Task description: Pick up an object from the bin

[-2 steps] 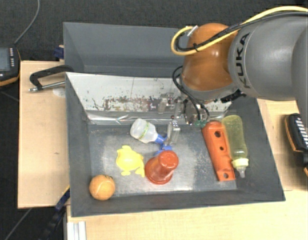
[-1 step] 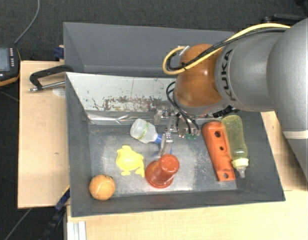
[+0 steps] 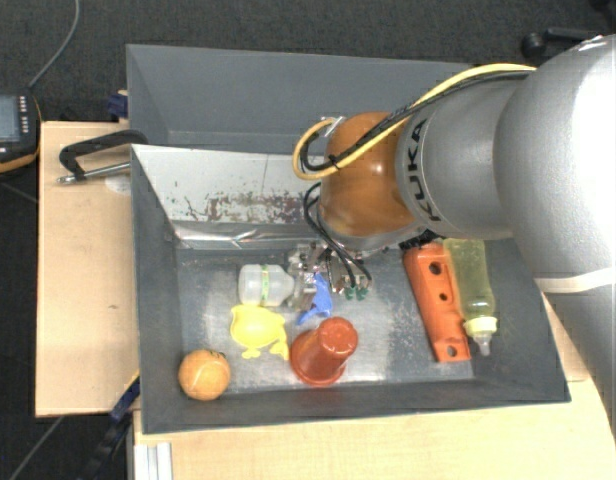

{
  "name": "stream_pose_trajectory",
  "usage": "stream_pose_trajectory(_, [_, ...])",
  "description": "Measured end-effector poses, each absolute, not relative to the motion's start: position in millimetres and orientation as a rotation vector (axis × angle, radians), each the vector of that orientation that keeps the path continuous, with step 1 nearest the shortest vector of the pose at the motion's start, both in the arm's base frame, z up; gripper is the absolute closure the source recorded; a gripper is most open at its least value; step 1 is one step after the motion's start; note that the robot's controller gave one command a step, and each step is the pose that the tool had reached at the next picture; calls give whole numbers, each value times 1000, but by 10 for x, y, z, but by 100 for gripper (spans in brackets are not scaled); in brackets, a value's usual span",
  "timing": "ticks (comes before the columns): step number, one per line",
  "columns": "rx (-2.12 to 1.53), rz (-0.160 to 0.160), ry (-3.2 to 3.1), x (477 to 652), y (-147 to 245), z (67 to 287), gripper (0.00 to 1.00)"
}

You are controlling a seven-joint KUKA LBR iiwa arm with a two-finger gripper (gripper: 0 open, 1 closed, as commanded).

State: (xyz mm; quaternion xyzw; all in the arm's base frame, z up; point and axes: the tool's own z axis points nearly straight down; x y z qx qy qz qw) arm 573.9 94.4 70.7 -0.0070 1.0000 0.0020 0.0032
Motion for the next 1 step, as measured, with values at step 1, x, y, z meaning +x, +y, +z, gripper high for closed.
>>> stream_pose_trajectory(1, [-21,6,3134,5741,943,710,0])
